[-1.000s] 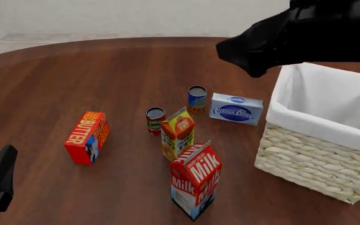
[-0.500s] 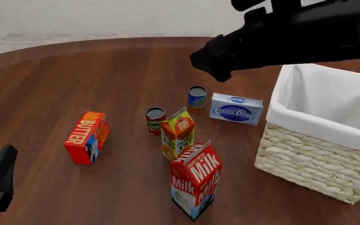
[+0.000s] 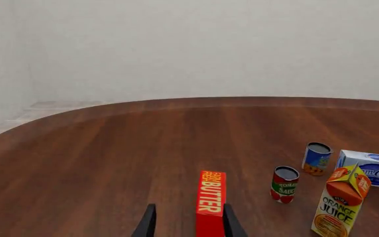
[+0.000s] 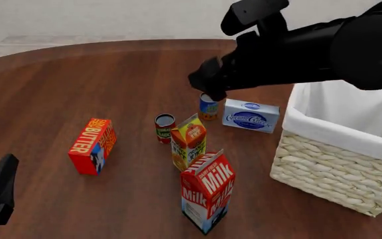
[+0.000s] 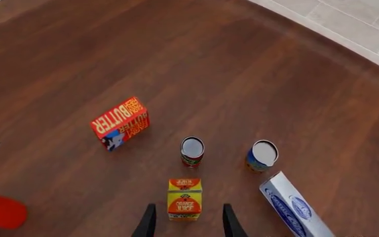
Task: Pick up the orange juice, and put it in the basket.
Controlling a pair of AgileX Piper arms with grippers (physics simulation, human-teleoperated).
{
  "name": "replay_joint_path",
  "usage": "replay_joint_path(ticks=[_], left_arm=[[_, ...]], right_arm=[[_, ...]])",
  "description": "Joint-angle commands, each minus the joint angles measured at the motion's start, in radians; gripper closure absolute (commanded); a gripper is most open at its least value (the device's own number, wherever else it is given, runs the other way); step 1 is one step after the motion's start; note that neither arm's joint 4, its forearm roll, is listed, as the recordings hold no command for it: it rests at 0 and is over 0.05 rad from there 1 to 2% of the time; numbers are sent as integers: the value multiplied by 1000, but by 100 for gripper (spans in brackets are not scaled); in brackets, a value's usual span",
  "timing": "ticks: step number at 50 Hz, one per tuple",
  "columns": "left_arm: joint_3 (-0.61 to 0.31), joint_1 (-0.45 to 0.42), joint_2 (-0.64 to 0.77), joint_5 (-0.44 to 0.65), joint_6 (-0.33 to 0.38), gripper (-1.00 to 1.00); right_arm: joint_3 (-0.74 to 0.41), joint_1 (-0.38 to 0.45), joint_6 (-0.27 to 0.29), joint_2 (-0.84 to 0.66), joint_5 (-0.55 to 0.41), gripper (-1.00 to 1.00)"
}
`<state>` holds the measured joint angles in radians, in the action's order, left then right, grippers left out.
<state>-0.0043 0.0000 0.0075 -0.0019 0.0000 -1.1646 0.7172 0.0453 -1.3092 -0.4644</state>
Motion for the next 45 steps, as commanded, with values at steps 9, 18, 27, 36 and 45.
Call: replay_joint_path(ticks=[9,18,27,36,45], left_arm=[[0,0,0,0,0,-100],[0,0,0,0,0,-100],[0,0,0,0,0,-100],[0,0,0,0,0,-100],[0,0,0,0,0,-100]], right_arm=[[43,0,-13,-57,55,-100],[62,8,-27,-77,80,-100],[67,0,-32,-106,102,-100],[76,-2,-40,-135,128,-100],[82,-12,-46,-170,153,-100]])
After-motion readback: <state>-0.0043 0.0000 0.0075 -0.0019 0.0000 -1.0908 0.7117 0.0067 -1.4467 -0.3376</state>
